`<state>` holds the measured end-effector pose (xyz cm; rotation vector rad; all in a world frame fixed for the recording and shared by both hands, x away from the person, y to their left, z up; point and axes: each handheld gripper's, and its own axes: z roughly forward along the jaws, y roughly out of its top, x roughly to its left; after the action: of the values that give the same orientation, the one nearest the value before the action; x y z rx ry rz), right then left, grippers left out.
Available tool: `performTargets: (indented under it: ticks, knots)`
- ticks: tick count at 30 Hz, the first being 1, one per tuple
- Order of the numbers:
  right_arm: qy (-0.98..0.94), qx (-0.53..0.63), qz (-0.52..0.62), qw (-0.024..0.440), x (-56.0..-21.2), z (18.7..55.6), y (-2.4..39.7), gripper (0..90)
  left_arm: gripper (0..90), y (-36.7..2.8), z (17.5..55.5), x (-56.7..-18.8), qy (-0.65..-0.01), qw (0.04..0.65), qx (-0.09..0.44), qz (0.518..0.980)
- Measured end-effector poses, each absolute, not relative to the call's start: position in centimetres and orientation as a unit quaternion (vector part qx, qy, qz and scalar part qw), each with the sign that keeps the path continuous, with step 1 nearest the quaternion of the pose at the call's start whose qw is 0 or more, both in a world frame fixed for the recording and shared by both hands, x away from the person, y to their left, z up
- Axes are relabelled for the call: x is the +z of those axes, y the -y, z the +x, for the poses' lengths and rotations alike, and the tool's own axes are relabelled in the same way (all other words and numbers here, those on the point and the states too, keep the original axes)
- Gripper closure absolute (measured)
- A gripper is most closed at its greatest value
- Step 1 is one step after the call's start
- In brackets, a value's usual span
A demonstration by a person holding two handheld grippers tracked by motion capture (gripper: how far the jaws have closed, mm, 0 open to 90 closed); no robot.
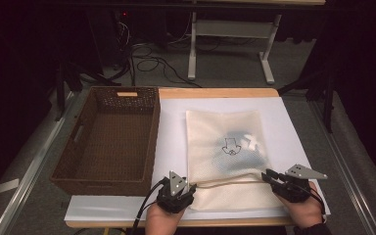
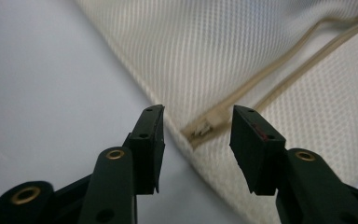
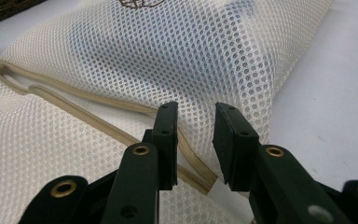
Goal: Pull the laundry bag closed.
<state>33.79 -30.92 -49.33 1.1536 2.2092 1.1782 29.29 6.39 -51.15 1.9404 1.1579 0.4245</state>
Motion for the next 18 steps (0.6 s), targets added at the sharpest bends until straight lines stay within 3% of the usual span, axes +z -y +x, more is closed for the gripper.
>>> performTargets:
  ticks: [6, 18]
  knots:
    - [-0.785, 0.425, 0.410, 0.188, -49.1, 33.5, 30.5, 71.3, 55.4, -6.5, 29.8, -52.4, -0.488, 0.404, 0.138, 0.762]
    - [-0.810, 0.452, 0.337, 0.161, -48.0, 32.0, 24.6, 70.7, 78.7, -5.9, 30.1, -52.6, -0.488, 0.408, 0.138, 0.760]
